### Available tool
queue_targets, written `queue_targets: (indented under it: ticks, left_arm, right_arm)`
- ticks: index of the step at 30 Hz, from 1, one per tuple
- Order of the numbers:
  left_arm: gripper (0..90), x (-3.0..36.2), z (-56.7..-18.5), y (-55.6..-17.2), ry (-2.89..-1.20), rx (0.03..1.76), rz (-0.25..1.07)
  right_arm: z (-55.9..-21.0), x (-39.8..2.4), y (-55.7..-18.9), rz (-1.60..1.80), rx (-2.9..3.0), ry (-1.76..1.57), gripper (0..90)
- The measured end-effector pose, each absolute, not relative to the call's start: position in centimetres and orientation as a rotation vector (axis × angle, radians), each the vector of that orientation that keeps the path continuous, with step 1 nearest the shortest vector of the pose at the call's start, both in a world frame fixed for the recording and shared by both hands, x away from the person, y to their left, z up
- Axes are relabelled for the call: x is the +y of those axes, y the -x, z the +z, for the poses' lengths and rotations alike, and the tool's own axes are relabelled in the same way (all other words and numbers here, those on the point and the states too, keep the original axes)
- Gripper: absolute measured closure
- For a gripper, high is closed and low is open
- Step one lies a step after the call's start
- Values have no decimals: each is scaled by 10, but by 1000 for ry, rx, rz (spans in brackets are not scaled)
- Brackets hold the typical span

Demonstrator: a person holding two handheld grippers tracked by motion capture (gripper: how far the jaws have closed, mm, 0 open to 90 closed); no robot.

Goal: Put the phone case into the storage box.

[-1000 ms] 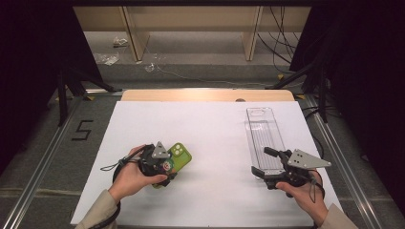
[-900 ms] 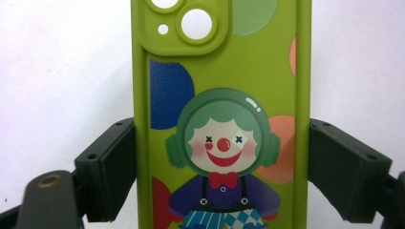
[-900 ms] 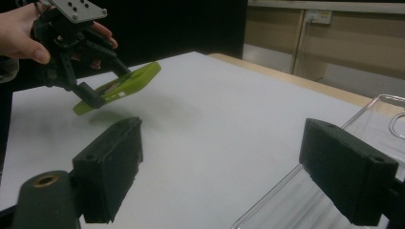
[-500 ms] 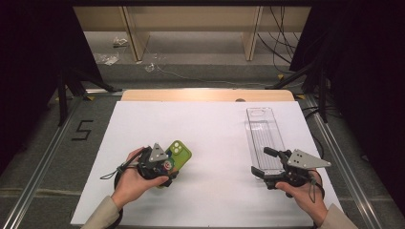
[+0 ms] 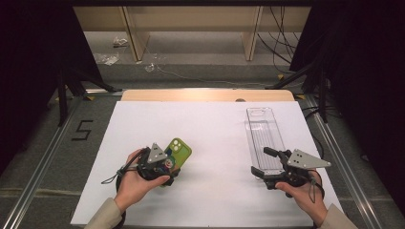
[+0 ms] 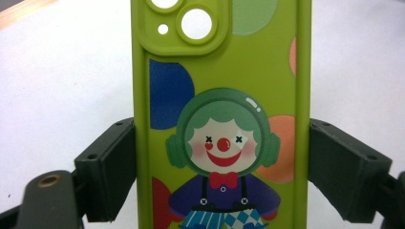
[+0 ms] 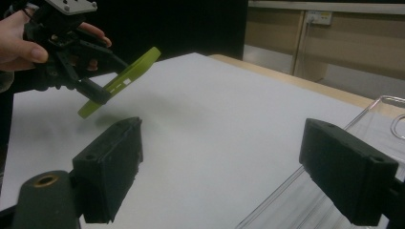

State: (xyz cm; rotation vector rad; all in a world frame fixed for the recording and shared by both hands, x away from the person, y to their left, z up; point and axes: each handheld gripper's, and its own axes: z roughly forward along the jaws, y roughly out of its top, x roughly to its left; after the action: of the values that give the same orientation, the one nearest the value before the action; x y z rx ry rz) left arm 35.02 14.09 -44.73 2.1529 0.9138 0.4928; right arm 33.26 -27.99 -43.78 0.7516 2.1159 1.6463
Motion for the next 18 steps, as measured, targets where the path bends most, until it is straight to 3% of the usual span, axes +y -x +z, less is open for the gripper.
queue_targets:
  ticks: [18]
  left_arm:
    - [162,135,-447,-348,-2120,916,515]
  right_arm:
    - [-435,-275,-332,1649,2099,-755,142]
